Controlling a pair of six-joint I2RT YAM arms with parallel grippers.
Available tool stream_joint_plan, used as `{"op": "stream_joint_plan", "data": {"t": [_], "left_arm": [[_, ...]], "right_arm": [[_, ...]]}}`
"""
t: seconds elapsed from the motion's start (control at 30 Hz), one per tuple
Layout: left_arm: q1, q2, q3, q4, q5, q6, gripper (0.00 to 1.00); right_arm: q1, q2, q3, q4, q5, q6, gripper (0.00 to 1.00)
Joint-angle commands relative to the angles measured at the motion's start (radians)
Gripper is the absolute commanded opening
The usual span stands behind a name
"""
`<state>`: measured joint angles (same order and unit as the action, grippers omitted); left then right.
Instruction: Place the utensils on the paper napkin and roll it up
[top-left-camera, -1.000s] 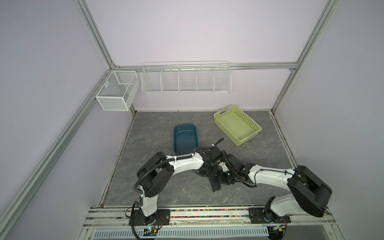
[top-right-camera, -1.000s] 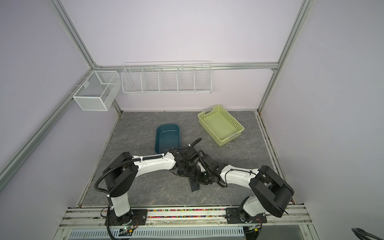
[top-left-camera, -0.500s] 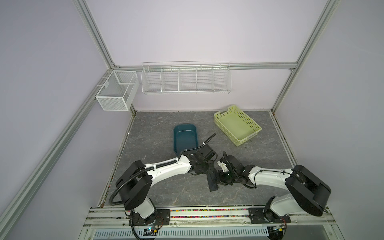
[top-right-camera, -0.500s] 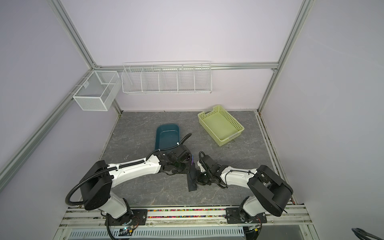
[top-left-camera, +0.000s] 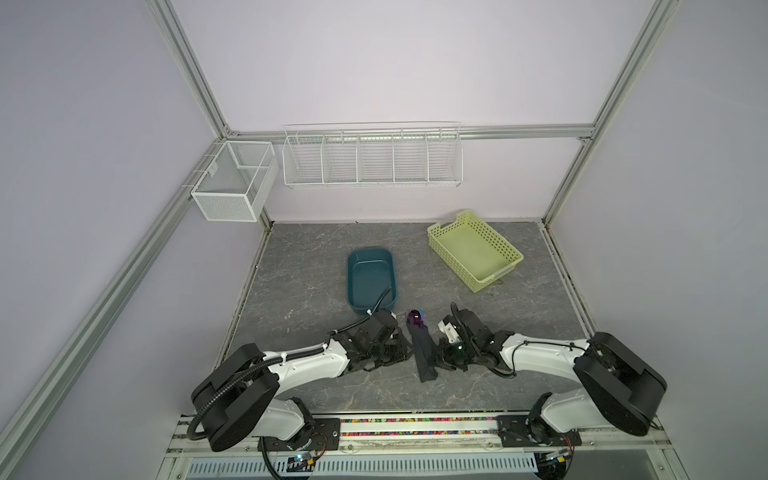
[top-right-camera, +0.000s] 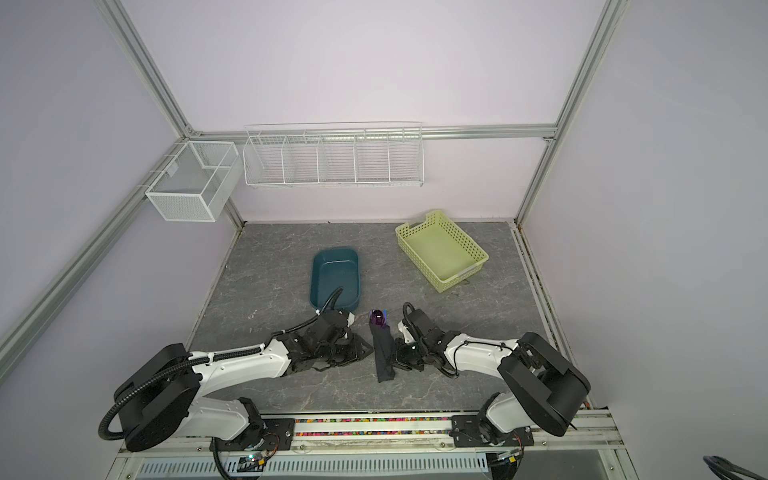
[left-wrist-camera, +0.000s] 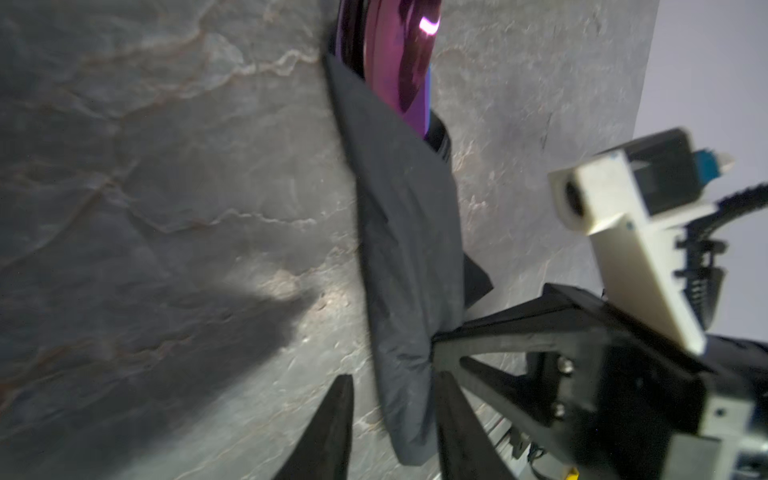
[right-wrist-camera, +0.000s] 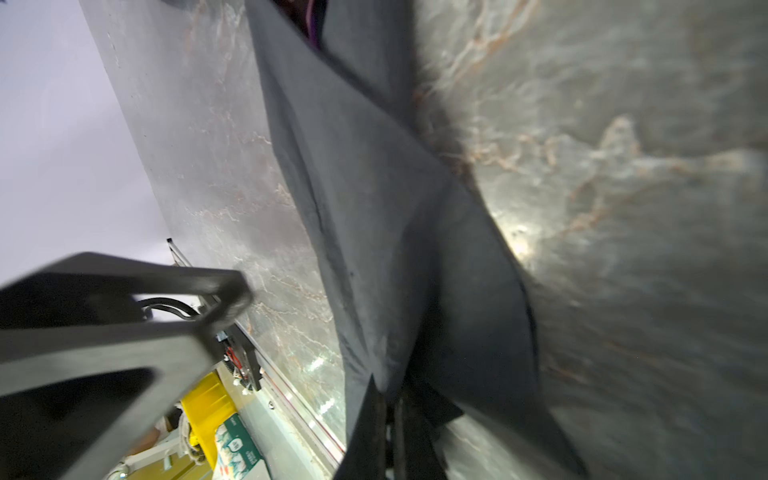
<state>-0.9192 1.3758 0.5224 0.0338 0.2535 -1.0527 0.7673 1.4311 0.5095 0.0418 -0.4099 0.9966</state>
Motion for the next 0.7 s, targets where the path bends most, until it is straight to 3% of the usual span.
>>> {"op": "stream_joint_plan", "data": {"t": [0.0,0.27,0.67], "left_arm": [[0.002,-0.005,-0.051,0.216,0.047,-0.098,0.43],[0.002,0.047,-0.103,0.358,0.081,-0.161,0.61],[0.002,0.195,-0.178,0.633,0.134,-0.272,0.65]], "right_arm": [[-0.013,-0.040,-0.017,-0.006,-0.018,0.036,0.06],[-0.028,-0.056,-0.020,0.023,-0.052,0.072,0.06],[-0.041,-0.017,-0.083,0.238,-0.110,0.213,0.06]]}}
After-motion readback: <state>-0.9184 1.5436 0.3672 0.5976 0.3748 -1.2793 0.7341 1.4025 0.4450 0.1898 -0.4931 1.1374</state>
